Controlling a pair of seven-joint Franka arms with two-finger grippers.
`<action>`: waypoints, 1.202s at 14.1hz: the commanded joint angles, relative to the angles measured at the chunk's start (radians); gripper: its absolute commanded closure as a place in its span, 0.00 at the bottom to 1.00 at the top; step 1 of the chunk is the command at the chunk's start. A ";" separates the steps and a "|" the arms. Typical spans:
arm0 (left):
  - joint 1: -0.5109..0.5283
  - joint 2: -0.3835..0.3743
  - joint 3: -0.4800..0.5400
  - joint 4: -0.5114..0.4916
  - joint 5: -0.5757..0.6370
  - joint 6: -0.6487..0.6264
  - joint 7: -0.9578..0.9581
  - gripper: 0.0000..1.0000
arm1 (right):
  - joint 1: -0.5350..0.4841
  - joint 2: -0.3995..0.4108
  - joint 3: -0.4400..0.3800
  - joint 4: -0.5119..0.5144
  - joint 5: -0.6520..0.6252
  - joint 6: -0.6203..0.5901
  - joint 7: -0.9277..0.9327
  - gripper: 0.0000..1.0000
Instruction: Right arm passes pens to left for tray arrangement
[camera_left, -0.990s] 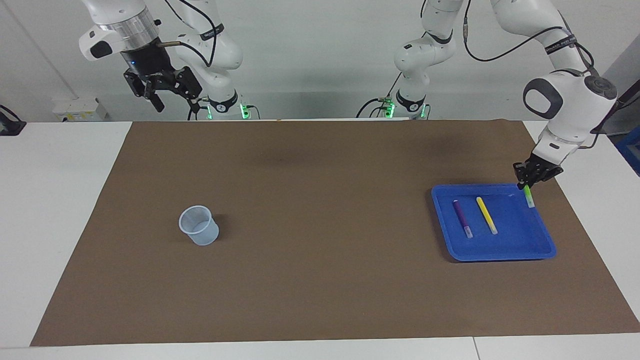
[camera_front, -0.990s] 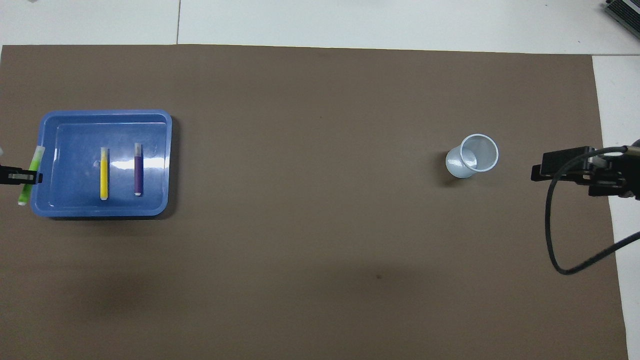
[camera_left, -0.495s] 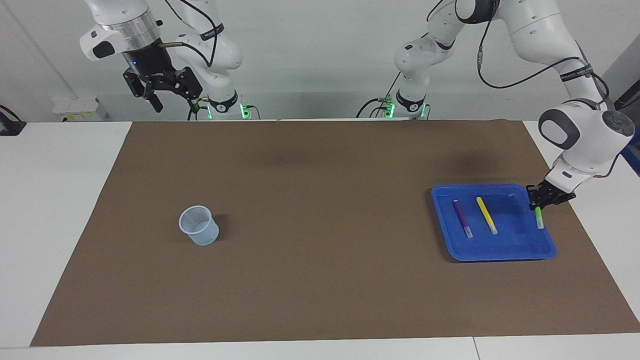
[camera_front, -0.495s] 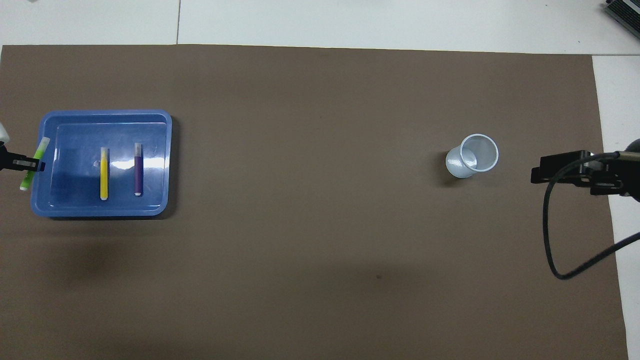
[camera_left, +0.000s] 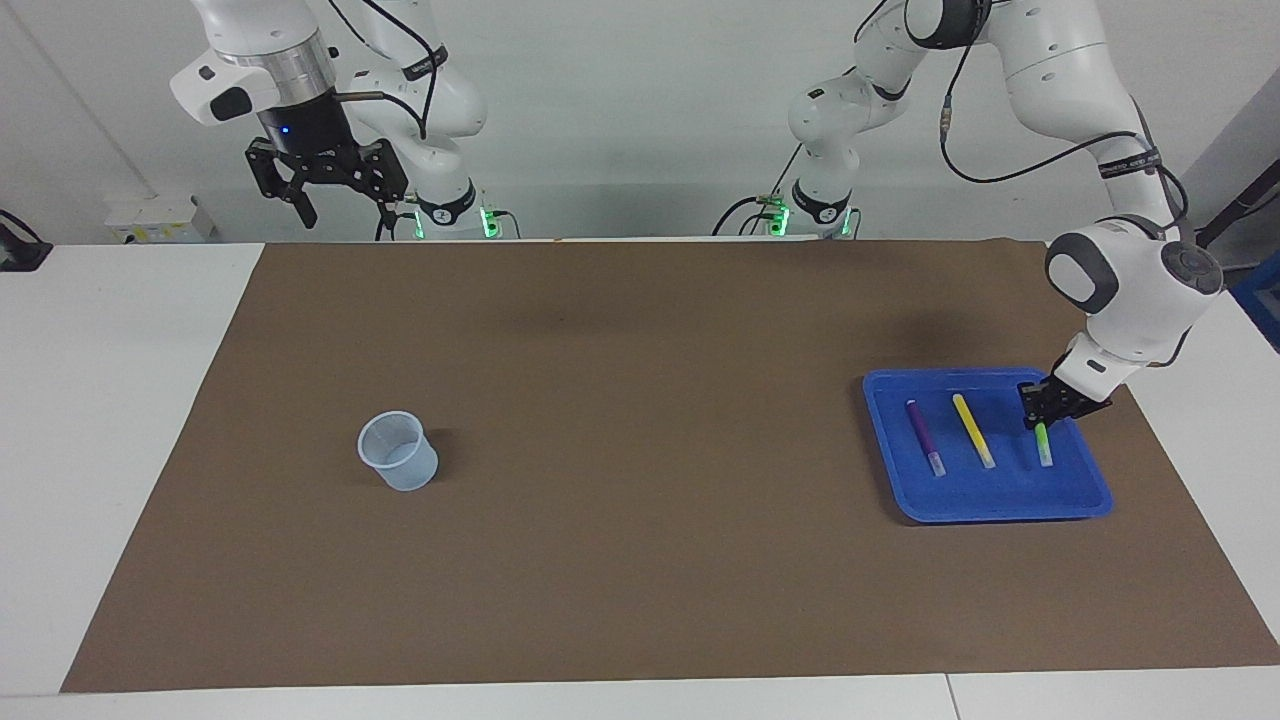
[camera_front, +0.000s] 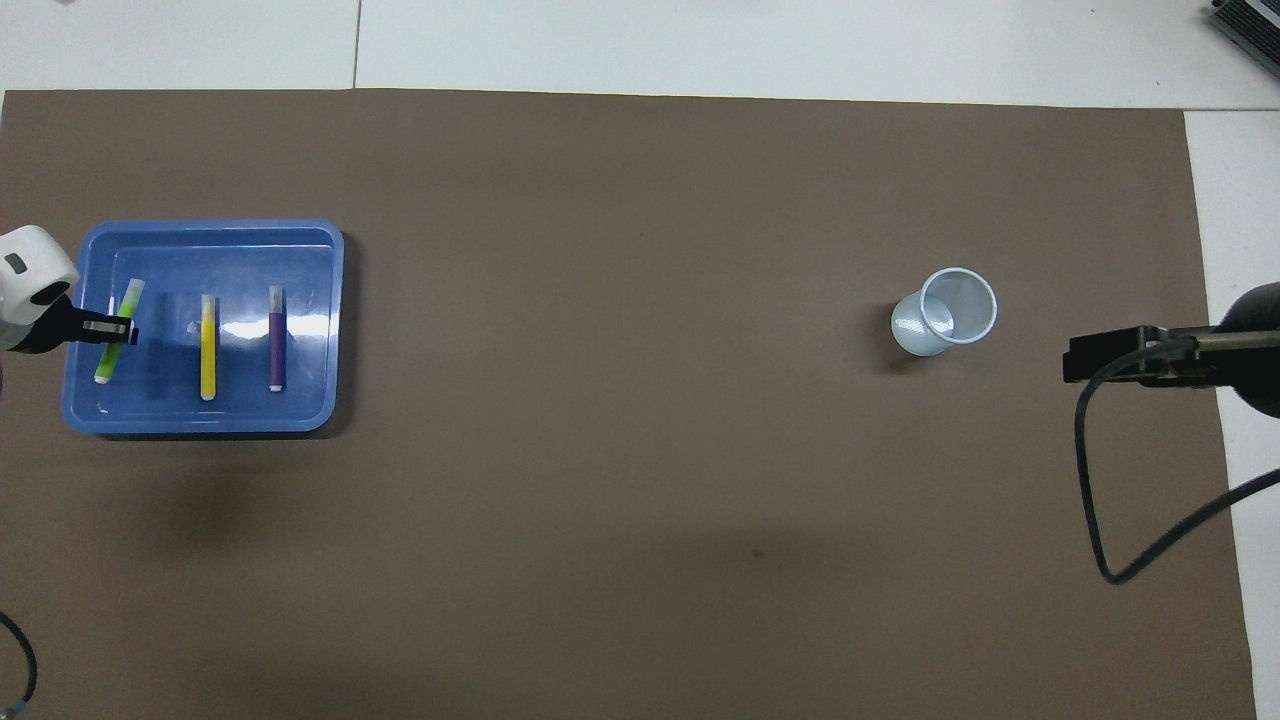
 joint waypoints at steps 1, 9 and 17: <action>0.011 -0.012 0.004 -0.061 0.018 0.083 -0.019 1.00 | 0.043 -0.022 -0.062 -0.026 -0.015 -0.017 -0.035 0.00; 0.009 -0.012 0.004 -0.066 0.018 0.085 -0.127 1.00 | 0.058 -0.094 -0.061 -0.135 -0.001 -0.095 -0.038 0.00; 0.004 -0.009 0.004 -0.075 0.020 0.110 -0.154 1.00 | -0.011 -0.084 -0.072 -0.198 -0.010 -0.006 -0.069 0.00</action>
